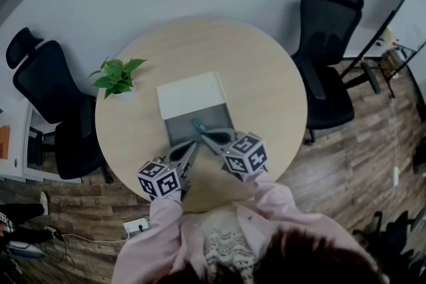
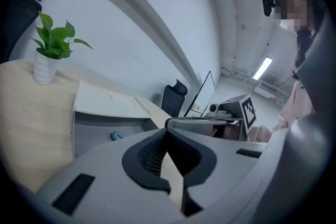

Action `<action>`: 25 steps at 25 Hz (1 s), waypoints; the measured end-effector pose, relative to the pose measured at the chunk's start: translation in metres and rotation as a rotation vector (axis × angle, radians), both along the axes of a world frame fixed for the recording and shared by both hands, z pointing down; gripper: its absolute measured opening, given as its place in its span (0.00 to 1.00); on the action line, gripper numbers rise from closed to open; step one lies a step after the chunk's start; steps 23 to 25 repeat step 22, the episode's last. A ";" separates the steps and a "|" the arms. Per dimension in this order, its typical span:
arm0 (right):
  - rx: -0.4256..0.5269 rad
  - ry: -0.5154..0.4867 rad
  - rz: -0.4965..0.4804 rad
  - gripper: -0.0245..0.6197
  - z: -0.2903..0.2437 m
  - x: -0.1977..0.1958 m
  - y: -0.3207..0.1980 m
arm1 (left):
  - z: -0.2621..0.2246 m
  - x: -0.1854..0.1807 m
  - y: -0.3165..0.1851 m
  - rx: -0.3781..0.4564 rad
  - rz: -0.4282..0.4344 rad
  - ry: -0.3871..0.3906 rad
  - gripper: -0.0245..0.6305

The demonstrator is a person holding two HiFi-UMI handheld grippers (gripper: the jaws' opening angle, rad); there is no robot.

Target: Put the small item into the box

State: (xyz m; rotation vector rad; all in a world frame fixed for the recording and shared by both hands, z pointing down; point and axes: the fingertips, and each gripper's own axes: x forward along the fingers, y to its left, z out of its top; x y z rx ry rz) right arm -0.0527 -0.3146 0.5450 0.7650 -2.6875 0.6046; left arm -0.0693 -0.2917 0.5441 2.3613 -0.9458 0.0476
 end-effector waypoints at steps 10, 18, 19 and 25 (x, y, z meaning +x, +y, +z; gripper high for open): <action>0.011 -0.034 -0.018 0.03 -0.006 -0.001 0.009 | -0.008 0.000 0.006 0.052 -0.002 -0.001 0.05; 0.025 -0.049 -0.028 0.03 -0.011 -0.002 0.014 | -0.013 0.001 0.009 0.074 0.004 -0.008 0.05; 0.026 -0.050 -0.029 0.03 -0.011 -0.002 0.014 | -0.013 0.001 0.009 0.075 0.006 -0.009 0.05; 0.027 -0.050 -0.031 0.03 -0.012 -0.002 0.014 | -0.013 0.002 0.010 0.074 0.012 -0.008 0.05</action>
